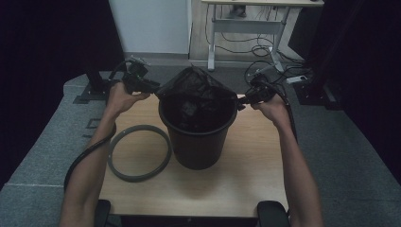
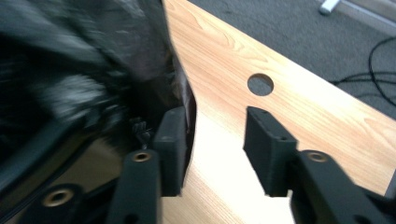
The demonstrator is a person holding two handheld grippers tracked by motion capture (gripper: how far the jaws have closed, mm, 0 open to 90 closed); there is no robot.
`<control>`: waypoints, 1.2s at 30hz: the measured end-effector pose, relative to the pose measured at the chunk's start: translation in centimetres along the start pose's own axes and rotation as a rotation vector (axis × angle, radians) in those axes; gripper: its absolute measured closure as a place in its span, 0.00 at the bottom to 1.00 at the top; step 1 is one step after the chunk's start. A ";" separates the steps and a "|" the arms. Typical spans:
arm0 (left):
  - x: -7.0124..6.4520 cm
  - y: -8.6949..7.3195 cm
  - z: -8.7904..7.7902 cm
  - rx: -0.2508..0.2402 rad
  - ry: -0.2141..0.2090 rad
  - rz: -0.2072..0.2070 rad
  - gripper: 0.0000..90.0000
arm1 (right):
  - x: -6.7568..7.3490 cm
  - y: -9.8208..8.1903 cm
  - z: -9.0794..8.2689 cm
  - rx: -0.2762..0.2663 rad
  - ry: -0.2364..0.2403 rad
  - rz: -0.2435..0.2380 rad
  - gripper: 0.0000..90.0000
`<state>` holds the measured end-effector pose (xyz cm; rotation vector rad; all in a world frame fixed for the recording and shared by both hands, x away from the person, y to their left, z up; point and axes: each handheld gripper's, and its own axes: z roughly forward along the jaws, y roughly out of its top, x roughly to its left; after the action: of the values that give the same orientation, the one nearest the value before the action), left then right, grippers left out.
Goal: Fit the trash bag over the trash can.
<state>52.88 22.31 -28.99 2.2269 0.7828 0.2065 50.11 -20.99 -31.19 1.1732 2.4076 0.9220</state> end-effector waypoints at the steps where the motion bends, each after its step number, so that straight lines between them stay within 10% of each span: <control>1: -0.1 -0.1 -0.4 0.000 0.001 0.005 0.57 | 0.1 -0.1 -0.6 -0.012 0.009 -0.002 0.58; 14: -1.4 1.0 -5.0 -0.022 -0.069 0.101 0.34 | 1.0 2.4 -3.6 -0.126 0.055 -0.086 0.32; 20: -2.4 1.9 -3.0 0.002 -0.095 0.139 0.32 | 1.2 4.2 -1.1 -0.133 0.074 -0.087 0.28; 27: -2.8 1.7 -1.7 0.038 -0.100 0.139 0.72 | 2.7 4.4 0.1 -0.087 0.069 -0.156 0.77; 36: -4.1 0.4 -4.2 -0.003 -0.098 0.173 0.98 | 3.5 3.0 -3.6 -0.123 0.056 -0.183 0.90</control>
<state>48.27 22.20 -25.39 2.2842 0.5377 0.1800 47.87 -18.37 -26.45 0.8779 2.4154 1.0386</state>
